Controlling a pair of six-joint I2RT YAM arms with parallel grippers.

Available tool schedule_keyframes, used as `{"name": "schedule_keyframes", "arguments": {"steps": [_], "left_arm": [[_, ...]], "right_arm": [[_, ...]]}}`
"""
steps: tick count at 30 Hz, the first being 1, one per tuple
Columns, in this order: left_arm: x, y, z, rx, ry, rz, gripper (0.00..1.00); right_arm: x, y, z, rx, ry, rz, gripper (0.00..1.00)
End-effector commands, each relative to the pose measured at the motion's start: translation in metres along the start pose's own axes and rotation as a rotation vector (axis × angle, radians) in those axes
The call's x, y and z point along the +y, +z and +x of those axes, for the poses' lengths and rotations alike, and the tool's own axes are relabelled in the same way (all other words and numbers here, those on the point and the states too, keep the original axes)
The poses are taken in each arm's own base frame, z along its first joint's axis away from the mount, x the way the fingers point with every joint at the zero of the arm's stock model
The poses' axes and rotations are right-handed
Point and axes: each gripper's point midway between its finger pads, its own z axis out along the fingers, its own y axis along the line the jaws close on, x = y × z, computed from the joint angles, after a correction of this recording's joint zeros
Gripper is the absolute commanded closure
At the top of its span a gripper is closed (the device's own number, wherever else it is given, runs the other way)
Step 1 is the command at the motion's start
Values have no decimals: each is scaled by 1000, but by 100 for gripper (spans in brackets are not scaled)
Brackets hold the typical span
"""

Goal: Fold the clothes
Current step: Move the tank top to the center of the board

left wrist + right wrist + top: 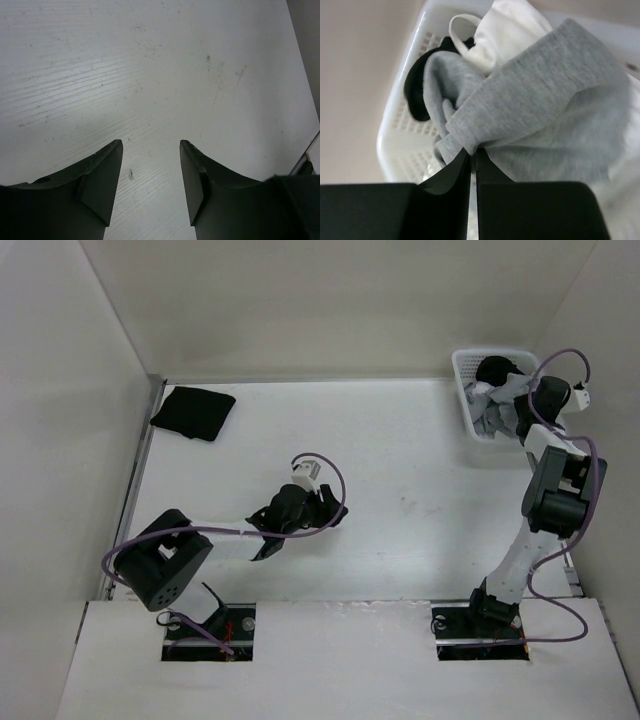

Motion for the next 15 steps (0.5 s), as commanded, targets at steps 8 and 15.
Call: {"name": "schedule_keyframes", "arguments": {"steps": [8,15], "left_arm": [[-38,-9,-34,-103,-20,137,53],[-35,-43,-71,-234,-92,124,54]], "right_arm": [[149,-240,-86,-308,70,-540,94],[205,-439,-47,-120,84,-920,94]]}}
